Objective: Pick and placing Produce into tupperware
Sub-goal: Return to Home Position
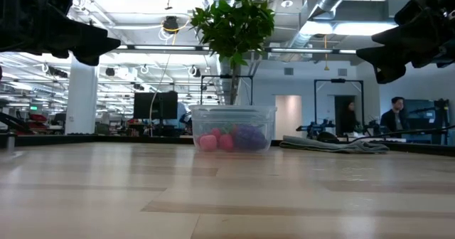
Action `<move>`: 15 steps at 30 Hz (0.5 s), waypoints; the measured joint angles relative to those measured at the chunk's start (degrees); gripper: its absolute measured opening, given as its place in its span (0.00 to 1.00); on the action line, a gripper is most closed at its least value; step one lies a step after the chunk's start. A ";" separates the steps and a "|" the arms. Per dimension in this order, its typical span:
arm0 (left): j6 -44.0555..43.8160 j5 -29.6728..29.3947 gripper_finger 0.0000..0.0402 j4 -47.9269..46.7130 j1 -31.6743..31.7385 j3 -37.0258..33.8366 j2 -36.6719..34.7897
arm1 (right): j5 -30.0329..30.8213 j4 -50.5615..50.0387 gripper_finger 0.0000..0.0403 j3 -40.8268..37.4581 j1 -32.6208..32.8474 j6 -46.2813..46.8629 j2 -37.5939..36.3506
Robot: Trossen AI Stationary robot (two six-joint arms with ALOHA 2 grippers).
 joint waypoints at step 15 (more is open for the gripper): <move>-0.15 0.02 0.52 0.00 0.00 0.00 0.00 | 0.00 0.00 0.54 0.00 0.00 0.00 -0.01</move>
